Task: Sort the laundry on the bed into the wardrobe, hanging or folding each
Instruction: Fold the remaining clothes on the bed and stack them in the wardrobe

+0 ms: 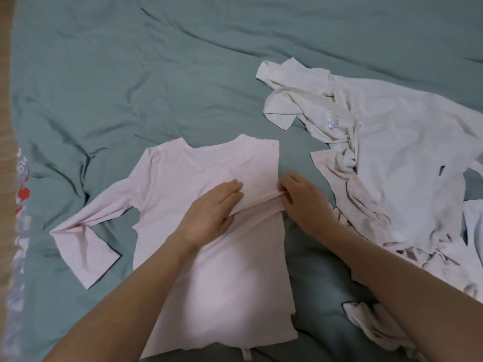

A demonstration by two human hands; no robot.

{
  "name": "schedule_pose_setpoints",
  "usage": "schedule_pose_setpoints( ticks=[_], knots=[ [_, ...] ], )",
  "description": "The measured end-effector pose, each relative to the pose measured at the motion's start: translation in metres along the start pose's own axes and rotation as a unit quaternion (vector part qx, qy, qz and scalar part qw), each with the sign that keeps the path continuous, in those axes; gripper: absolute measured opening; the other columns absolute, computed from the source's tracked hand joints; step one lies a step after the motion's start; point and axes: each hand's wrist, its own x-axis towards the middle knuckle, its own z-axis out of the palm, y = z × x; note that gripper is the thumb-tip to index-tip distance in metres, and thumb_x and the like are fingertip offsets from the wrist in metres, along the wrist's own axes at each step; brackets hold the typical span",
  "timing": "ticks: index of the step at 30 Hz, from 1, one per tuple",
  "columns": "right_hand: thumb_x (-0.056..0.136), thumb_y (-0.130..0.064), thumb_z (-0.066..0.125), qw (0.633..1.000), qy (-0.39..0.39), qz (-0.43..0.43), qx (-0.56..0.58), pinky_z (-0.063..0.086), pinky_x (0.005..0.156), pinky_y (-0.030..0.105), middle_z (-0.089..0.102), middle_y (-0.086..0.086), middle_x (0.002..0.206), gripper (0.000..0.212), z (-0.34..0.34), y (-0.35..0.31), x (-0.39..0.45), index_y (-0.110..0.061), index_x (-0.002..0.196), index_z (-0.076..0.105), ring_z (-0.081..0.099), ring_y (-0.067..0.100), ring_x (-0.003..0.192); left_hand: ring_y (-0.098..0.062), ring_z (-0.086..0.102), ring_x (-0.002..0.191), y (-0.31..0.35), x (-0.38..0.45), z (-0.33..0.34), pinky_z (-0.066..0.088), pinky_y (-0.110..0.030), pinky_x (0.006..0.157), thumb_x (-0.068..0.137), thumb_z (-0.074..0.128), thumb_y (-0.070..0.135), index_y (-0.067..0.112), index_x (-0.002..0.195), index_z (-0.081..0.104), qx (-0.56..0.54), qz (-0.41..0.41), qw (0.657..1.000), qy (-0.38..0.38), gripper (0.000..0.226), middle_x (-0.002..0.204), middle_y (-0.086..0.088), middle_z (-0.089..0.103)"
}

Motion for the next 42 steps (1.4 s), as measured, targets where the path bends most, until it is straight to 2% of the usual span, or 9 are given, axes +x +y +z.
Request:
schedule_pose_setpoints(
  ticks=[4,8,11,16,20,24,30,36,42],
  knots=[
    [0.086,-0.015,0.044,0.996,0.058,-0.061,-0.034,0.045,0.047,0.038,0.051,0.006,0.080,0.012,-0.006,-0.003,0.000,-0.009,0.082,0.054,0.050,0.025,0.067,-0.022,0.060,0.117,0.006,-0.006,-0.006,0.050,-0.034,0.095,0.086,0.046,0.020,0.006,0.106,0.067,-0.021,-0.040,0.999,0.008,0.032,0.125,-0.005,0.065],
    [0.077,0.004,0.065,0.992,0.061,-0.094,-0.061,0.046,0.046,0.039,0.052,0.008,0.078,0.014,-0.009,-0.003,0.003,-0.007,0.081,0.057,0.052,0.029,0.065,-0.033,0.062,0.113,0.003,-0.013,-0.008,0.041,-0.050,0.099,0.076,0.068,-0.009,-0.003,0.112,0.065,0.009,-0.041,0.999,0.013,0.036,0.119,-0.015,0.066],
    [0.063,0.011,0.073,0.983,0.011,-0.138,-0.122,0.042,0.044,0.032,0.052,0.008,0.073,0.026,-0.010,0.005,0.002,-0.006,0.073,0.056,0.052,0.028,0.063,-0.027,0.054,0.116,0.002,-0.021,-0.017,0.038,-0.037,0.106,0.062,0.069,-0.018,-0.002,0.107,0.066,0.018,-0.035,0.999,-0.005,0.048,0.117,-0.017,0.066],
    [0.056,0.010,0.066,0.975,-0.072,-0.129,-0.168,0.038,0.057,0.033,0.056,0.010,0.073,0.020,-0.009,0.006,0.002,-0.007,0.062,0.058,0.054,0.031,0.069,-0.029,0.062,0.113,0.002,-0.052,-0.034,0.042,-0.036,0.102,0.073,0.050,0.013,0.013,0.096,0.072,0.076,-0.053,0.994,-0.058,0.031,0.116,-0.002,0.069],
    [0.065,0.010,0.055,0.992,0.014,-0.105,-0.064,0.040,0.072,0.033,0.060,0.012,0.090,0.024,0.010,-0.036,0.015,-0.004,0.084,0.060,0.055,0.032,0.083,-0.024,0.056,0.119,0.006,-0.061,-0.038,0.038,-0.035,0.103,0.087,0.045,0.026,0.016,0.112,0.067,0.007,-0.197,0.979,0.055,0.035,0.124,0.000,0.065],
    [0.085,0.005,0.052,0.997,-0.020,-0.066,-0.041,0.029,0.110,0.034,0.049,0.024,0.136,0.038,0.052,-0.065,0.025,0.004,0.123,0.054,0.043,0.037,0.131,-0.030,0.050,0.114,-0.005,-0.067,-0.036,0.034,-0.038,0.098,0.094,0.056,0.029,0.011,0.123,0.059,-0.016,-0.403,0.909,0.106,0.034,0.121,-0.007,0.060],
    [0.092,-0.007,0.047,1.000,0.002,0.003,0.029,0.001,0.119,0.031,-0.001,0.019,0.159,0.066,0.080,-0.098,0.023,0.003,0.149,0.015,-0.002,0.031,0.148,-0.031,0.053,0.093,-0.025,-0.068,-0.049,0.034,-0.035,0.081,0.092,0.060,0.036,0.007,0.095,0.068,-0.038,-0.435,0.895,0.091,0.030,0.092,-0.011,0.063],
    [0.100,-0.027,0.043,0.993,-0.006,0.094,0.068,-0.008,0.117,0.026,-0.006,0.024,0.157,0.072,0.095,-0.088,0.027,0.007,0.148,0.002,-0.005,0.031,0.147,-0.012,0.031,0.057,-0.019,-0.074,-0.059,0.030,-0.029,0.057,0.092,0.062,0.026,0.010,0.062,0.040,-0.304,-0.425,0.825,0.216,0.040,0.059,-0.001,0.035],
    [0.099,-0.038,0.042,0.995,-0.034,0.089,0.032,-0.004,0.117,0.033,-0.011,0.019,0.158,0.076,0.104,-0.080,0.030,-0.004,0.151,-0.003,-0.009,0.029,0.147,-0.023,0.057,0.077,-0.030,-0.082,-0.055,0.044,-0.036,0.067,0.084,0.068,0.032,0.012,0.082,0.060,-0.097,-0.492,0.856,0.126,0.021,0.079,-0.001,0.064]
  ],
)
